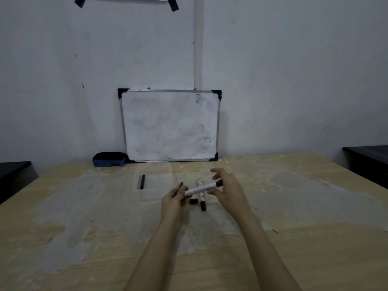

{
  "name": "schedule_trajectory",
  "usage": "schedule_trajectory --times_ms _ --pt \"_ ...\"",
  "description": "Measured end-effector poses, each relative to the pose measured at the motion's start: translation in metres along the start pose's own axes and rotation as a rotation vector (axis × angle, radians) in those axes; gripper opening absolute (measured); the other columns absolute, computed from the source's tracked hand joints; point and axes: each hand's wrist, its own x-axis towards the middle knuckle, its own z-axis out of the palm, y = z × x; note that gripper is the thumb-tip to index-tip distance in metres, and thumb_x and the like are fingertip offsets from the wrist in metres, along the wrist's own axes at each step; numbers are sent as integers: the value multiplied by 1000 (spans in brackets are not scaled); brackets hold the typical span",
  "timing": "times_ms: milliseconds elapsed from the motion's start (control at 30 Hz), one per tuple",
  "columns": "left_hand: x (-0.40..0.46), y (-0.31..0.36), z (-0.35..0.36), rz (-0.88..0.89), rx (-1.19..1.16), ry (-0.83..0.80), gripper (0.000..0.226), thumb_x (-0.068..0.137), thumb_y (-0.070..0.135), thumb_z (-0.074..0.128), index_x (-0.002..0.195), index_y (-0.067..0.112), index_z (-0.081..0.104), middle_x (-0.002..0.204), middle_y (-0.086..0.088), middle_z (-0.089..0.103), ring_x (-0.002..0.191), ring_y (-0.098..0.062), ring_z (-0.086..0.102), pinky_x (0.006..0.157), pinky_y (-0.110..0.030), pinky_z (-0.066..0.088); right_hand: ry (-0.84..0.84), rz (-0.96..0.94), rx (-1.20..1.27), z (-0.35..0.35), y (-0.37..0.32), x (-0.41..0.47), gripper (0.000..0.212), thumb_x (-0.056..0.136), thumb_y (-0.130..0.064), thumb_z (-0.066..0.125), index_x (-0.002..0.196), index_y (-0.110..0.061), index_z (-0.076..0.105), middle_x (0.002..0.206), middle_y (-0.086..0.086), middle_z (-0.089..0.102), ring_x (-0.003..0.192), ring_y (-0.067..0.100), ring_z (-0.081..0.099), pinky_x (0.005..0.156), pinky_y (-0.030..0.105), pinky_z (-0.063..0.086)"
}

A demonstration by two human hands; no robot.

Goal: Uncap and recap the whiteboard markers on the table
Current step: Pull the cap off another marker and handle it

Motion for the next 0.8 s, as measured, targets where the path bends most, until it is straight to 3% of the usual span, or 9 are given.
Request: schedule_trajectory --times_ms 100,233,300,400,533,600,667,733,800 --pt "-6 1 1 -245 -193 -35 16 92 2 49 85 -7 61 70 -16 63 58 -20 63 43 -13 54 152 18 302 -14 -3 2 38 67 -4 77 94 -15 52 74 -2 58 70 -4 58 61 3 44" --pt "-13 1 3 -417 -338 -127 26 93 5 48 72 -6 59 46 -14 68 39 -15 66 41 -18 56 277 62 498 -11 -13 1 38 70 3 73 94 -15 49 79 -5 58 77 11 60 63 1 46" --pt "-11 2 0 -460 -402 -144 28 93 8 48 72 -6 59 48 -17 68 40 -17 67 41 -21 56 336 38 518 -5 -19 2 39 72 3 71 97 -16 47 83 -4 59 78 8 61 66 1 46" --pt "-11 2 -3 -503 -422 -179 30 93 13 49 77 -9 60 53 -18 68 45 -18 67 41 -21 57 392 -38 450 4 -24 1 31 75 4 68 99 -9 52 86 3 59 82 17 61 69 1 45" --pt "-8 1 -4 -544 -486 -186 31 95 13 45 78 -10 58 66 -21 64 70 -22 60 42 -22 57 425 -104 413 6 -24 1 26 78 4 64 102 -1 55 88 4 59 83 19 61 69 1 46" --pt "-8 0 -5 -560 -516 -208 31 96 14 43 81 -9 57 70 -22 64 74 -23 57 42 -23 57 391 -191 346 9 -27 -2 24 80 4 62 103 0 55 90 4 58 85 15 61 71 5 49" --pt "-5 -3 -7 -579 -517 -222 34 96 16 42 82 -11 57 63 -22 67 73 -25 61 42 -24 57 373 -267 292 15 -31 -5 23 82 1 60 104 2 55 92 9 59 88 12 58 74 18 54" --pt "-1 -5 -8 -593 -521 -228 40 98 21 39 83 -12 57 64 -22 67 64 -26 67 41 -24 57 381 -309 269 20 -32 -8 22 84 -5 57 105 1 54 94 16 62 88 14 59 72 28 56" --pt "2 -8 -8 -610 -529 -237 46 99 26 35 86 -13 57 72 -23 67 70 -27 64 42 -26 58 393 -312 250 22 -30 -9 23 85 -9 55 106 0 54 95 18 63 88 22 62 71 33 58"
